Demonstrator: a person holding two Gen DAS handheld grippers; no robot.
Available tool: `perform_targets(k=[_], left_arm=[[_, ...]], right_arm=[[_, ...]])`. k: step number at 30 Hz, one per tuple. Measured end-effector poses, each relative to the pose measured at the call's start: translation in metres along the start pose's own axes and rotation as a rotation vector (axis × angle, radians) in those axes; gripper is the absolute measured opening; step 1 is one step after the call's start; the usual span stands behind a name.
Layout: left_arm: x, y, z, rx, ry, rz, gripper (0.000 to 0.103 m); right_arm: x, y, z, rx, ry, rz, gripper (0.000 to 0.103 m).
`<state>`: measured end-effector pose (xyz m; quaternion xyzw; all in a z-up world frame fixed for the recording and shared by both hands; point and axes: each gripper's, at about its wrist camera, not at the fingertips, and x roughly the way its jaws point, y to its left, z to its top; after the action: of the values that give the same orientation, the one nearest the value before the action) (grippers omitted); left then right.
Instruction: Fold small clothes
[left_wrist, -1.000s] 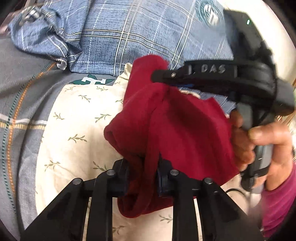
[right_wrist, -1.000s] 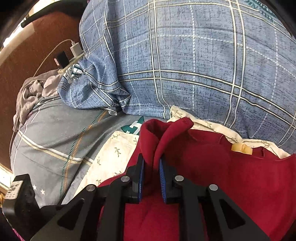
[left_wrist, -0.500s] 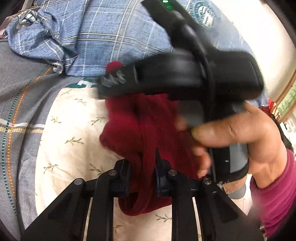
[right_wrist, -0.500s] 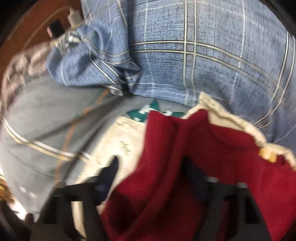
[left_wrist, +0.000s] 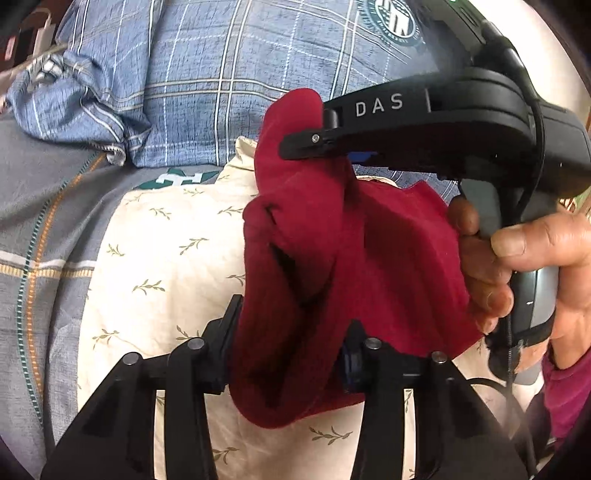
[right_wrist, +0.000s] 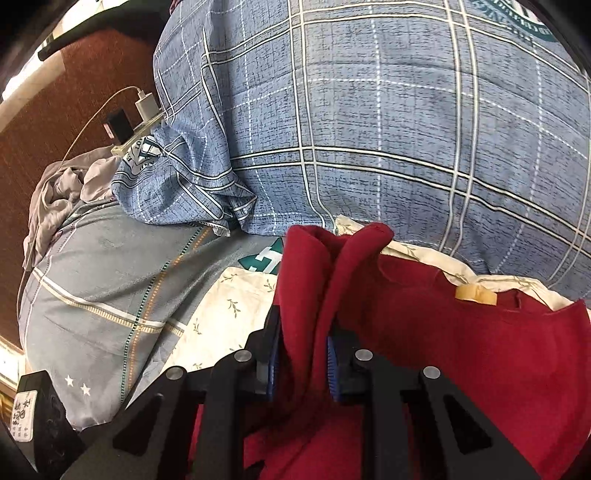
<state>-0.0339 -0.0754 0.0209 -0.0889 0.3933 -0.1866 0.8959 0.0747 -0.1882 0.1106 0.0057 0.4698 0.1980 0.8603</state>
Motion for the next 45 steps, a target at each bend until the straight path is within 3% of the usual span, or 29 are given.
perform_targets(k=[10, 12, 16, 21, 27, 33, 36, 38, 40, 42, 45], left_arm=[[-0.010, -0.014, 0.002, 0.030, -0.002, -0.011, 0.017], [-0.015, -0.020, 0.004, 0.027, -0.004, -0.026, 0.016], [-0.030, -0.043, 0.016, 0.048, -0.018, -0.094, 0.015], [-0.033, -0.096, 0.039, 0.087, -0.016, -0.224, 0.015], [0.001, -0.174, 0.052, 0.184, 0.025, -0.295, 0.015], [0.072, -0.220, 0.041, 0.187, 0.155, -0.320, 0.015], [0.094, -0.230, 0.031, 0.197, 0.204, -0.326, 0.023], [0.085, -0.229, 0.031, 0.201, 0.199, -0.386, 0.045], [0.070, -0.226, 0.032, 0.212, 0.208, -0.423, 0.055], [0.047, -0.216, 0.034, 0.255, 0.167, -0.403, 0.057], [0.017, -0.195, 0.031, 0.316, 0.074, -0.311, 0.064]], right_arm=[[-0.014, -0.006, -0.006, 0.013, -0.017, -0.001, 0.020], [-0.022, -0.009, -0.006, 0.008, -0.027, 0.000, 0.020], [-0.050, -0.023, -0.006, -0.004, -0.056, 0.002, 0.019], [-0.105, -0.058, -0.005, -0.015, -0.110, -0.065, 0.018], [-0.143, -0.125, -0.017, 0.034, -0.135, -0.184, 0.016], [-0.107, -0.198, -0.046, 0.144, -0.065, -0.296, 0.016], [-0.082, -0.226, -0.064, 0.231, 0.001, -0.279, 0.019], [-0.084, -0.237, -0.072, 0.290, -0.009, -0.238, 0.028], [-0.101, -0.244, -0.078, 0.366, -0.037, -0.191, 0.036], [-0.120, -0.242, -0.086, 0.406, -0.064, -0.152, 0.051], [-0.146, -0.230, -0.100, 0.401, -0.101, -0.093, 0.063]])
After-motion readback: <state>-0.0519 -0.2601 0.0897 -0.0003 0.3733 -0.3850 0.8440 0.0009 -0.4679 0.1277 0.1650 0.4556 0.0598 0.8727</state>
